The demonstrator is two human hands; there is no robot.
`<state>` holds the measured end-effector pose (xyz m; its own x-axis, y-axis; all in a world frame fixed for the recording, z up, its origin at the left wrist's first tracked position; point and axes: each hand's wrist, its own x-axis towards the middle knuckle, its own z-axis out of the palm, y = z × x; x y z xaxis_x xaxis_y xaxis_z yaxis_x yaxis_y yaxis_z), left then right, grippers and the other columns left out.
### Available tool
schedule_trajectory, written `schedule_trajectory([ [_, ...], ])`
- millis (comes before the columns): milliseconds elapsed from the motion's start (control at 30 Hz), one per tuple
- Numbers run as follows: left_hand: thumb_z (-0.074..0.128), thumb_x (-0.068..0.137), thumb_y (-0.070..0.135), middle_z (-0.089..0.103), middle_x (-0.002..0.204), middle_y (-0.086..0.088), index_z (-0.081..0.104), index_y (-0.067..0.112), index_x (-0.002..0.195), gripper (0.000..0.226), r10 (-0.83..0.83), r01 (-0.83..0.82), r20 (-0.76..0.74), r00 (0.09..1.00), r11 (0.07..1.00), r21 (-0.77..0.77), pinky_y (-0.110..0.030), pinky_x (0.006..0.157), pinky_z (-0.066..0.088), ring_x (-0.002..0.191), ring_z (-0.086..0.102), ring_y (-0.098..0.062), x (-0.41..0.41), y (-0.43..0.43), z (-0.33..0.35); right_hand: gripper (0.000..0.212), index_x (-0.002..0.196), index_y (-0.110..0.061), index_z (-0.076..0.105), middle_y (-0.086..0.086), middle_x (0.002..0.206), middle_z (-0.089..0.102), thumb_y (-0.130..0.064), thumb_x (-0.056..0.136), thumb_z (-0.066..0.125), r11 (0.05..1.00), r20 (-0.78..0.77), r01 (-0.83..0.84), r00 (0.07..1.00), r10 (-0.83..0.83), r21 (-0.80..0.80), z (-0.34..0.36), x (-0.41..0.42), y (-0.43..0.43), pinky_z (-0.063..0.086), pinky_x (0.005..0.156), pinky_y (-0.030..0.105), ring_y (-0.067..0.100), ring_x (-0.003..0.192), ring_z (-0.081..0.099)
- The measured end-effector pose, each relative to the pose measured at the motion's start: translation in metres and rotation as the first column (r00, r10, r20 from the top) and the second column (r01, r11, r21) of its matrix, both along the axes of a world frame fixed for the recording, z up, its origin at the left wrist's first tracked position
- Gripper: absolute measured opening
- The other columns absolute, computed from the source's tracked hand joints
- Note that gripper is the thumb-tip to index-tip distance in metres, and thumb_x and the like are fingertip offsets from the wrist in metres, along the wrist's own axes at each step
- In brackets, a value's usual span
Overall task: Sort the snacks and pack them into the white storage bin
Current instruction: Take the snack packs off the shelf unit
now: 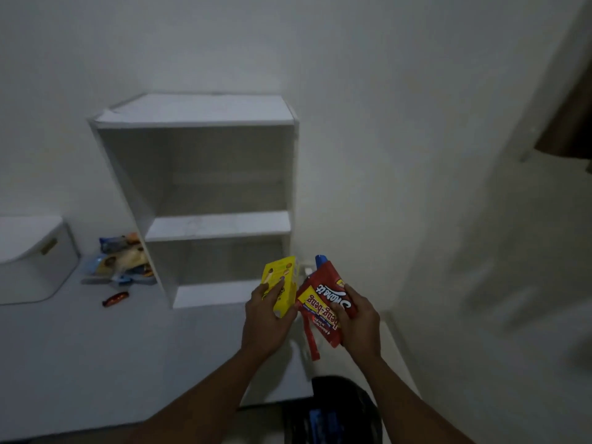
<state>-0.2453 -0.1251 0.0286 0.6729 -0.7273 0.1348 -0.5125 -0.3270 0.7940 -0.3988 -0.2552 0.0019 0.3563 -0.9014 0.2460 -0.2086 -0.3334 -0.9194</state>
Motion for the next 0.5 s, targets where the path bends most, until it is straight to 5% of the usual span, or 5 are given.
schedule_trajectory([
  [200, 0.058, 0.075, 0.062, 0.042, 0.143, -0.009, 0.049, 0.03, 0.141, 0.074, -0.085, 0.098, -0.156, 0.984, 0.992, 0.079, -0.043, 0.106, 0.043, 0.128, 0.046, -0.029, -0.062, -0.007, -0.069, 0.048, 0.132, -0.024, 0.061, 0.0, 0.118, 0.068, -0.031, 0.087, 0.073, 0.974, -0.088, 0.144, 0.988, -0.131, 0.175, -0.075, -0.075, -0.002, 0.06, 0.086, 0.043, 0.017, 0.102, 0.069],
  [333, 0.059, 0.073, 0.065, 0.045, 0.141, -0.011, 0.052, 0.027, 0.14, 0.077, -0.163, 0.206, -0.227, 0.96, 0.962, 0.181, -0.044, 0.104, 0.044, 0.125, 0.05, -0.031, -0.085, -0.015, -0.112, 0.047, 0.131, -0.012, 0.062, 0.007, 0.118, 0.069, -0.023, 0.088, 0.074, 0.937, -0.185, 0.261, 0.957, -0.221, 0.231, -0.11, -0.11, 0.001, 0.058, 0.081, 0.029, 0.019, 0.099, 0.069],
  [400, 0.056, 0.07, 0.067, 0.05, 0.136, -0.015, 0.055, 0.023, 0.137, 0.081, -0.165, 0.225, -0.259, 0.952, 0.949, 0.22, -0.04, 0.102, 0.046, 0.121, 0.054, -0.033, -0.093, -0.023, -0.131, 0.045, 0.129, -0.01, 0.063, 0.009, 0.117, 0.07, -0.022, 0.087, 0.074, 0.914, -0.231, 0.316, 0.937, -0.26, 0.254, -0.123, -0.126, 0.002, 0.058, 0.082, 0.033, 0.021, 0.098, 0.069],
  [500, 0.058, 0.077, 0.051, 0.06, 0.126, -0.015, 0.053, 0.027, 0.134, 0.062, -0.236, 0.298, -0.227, 0.945, 0.908, 0.294, -0.042, 0.09, 0.052, 0.113, 0.059, -0.037, -0.106, -0.038, -0.139, 0.042, 0.127, -0.012, 0.063, 0.009, 0.114, 0.071, -0.022, 0.088, 0.074, 0.879, -0.296, 0.391, 0.904, -0.31, 0.274, -0.143, -0.146, 0.003, 0.06, 0.083, 0.041, 0.021, 0.095, 0.07],
])
